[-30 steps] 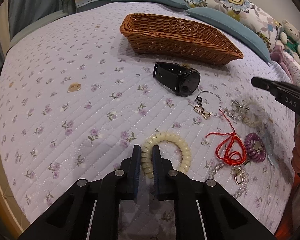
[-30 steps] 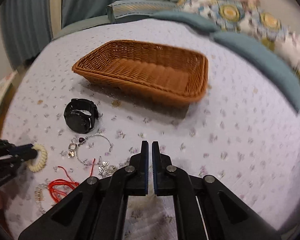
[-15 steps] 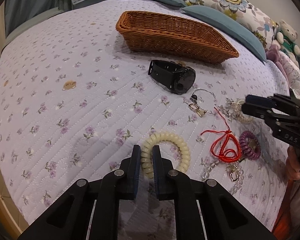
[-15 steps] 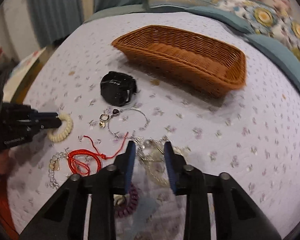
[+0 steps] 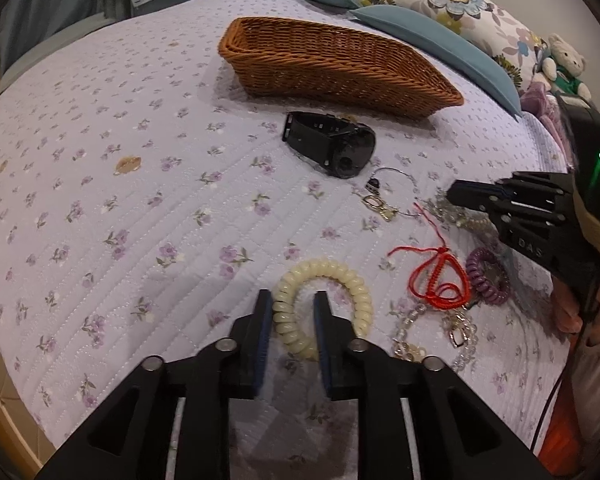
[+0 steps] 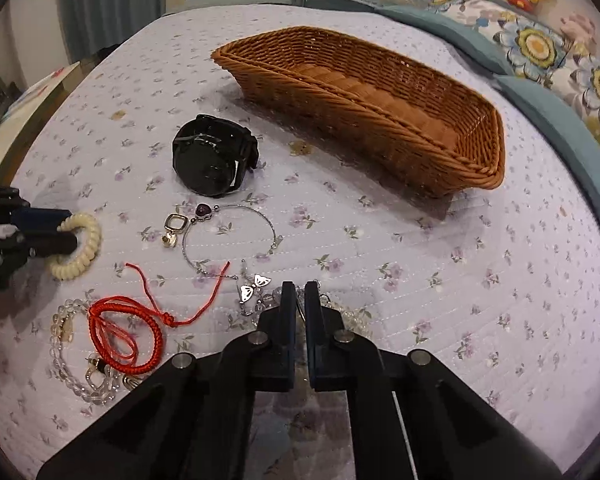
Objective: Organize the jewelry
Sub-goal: 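Grasp the cream coil hair tie with the left tool while the right tool grasps a silver chain charm, then carry both items over the wicker basket and open both tools to drop them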
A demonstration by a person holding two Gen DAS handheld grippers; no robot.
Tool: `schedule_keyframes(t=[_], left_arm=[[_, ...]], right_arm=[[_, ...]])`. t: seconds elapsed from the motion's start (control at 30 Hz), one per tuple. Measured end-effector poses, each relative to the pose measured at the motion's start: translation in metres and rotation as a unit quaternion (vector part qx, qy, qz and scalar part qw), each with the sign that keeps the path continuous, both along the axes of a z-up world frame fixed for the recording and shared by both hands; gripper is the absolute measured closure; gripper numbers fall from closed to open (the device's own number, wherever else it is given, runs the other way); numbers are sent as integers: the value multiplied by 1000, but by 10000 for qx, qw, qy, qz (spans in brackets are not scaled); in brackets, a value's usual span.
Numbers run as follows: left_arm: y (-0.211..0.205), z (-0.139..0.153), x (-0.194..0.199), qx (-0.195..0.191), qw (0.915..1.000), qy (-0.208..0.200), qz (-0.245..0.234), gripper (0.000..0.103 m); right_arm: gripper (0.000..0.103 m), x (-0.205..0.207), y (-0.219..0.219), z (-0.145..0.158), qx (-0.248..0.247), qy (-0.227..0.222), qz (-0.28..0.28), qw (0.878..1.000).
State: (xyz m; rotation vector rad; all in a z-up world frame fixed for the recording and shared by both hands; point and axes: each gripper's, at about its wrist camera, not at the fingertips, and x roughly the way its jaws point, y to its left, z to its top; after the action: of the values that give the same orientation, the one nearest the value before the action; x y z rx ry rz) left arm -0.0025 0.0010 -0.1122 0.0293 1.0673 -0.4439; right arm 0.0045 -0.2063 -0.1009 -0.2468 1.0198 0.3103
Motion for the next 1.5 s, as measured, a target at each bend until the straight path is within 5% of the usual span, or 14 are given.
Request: schedule_keyframes(t=[0.27,0.33,0.73,0.9,1.3,1.5], left_arm=[[-7,1,-2,122,9998,-118,-64,77],[-7,1,-2,136,9998,-132,-72,92],[0,4,2,-10,9997,-196,143,92],[2,5,4,-68,9996,-194,190,92],[7,31,1,-652,9963,-519,206,92],[-8,77,25,-899,9916,-904,239,92]], right_arm=[[101,4,12,0,-121,-10,90,9999],[101,2,6,11,209,-79,52,9997],[101,-24,-43,67,1903,-348,-75,9811],[101,-30,-50,57,1815,-174,-220,9830],[101,-46,-67,98,2395,-821,-200,9672],[101,-22,-74,125,2408,-1039,-485,9638]])
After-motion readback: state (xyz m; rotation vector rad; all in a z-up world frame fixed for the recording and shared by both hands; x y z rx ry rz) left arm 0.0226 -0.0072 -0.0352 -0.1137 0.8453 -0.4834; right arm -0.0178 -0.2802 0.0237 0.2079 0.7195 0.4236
